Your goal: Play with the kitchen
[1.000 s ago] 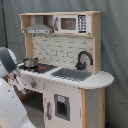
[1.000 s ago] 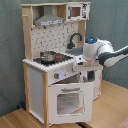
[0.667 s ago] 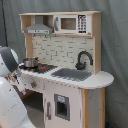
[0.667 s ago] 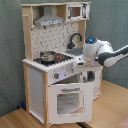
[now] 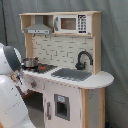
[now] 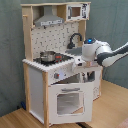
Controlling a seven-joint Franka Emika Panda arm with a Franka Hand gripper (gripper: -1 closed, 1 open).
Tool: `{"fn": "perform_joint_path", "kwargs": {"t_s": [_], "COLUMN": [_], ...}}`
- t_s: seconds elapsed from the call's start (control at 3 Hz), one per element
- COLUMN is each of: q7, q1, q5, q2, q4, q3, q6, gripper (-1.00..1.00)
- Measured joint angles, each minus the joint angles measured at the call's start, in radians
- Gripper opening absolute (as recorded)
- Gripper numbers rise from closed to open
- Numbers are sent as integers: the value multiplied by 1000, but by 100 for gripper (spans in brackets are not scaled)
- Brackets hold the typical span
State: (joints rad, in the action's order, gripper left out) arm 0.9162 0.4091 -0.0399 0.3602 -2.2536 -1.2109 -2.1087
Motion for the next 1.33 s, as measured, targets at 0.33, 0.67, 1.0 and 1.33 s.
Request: {"fn": "perform_joint_path", "kwargs": {"t_s": [0.33,0.67,1.0,1.33], "q7": [22,23,8,-53], "q1": [45,96,137,164], "q5": [-13,-21,-20,-20], "q2": [-52,-97,-131,-164], "q4": [-31,-60,-96,-107], "q3": [-28,-74,-129,-192], "q6": [-60,-115,-171,-202], "gripper": [-100,-100,-100,-100]}}
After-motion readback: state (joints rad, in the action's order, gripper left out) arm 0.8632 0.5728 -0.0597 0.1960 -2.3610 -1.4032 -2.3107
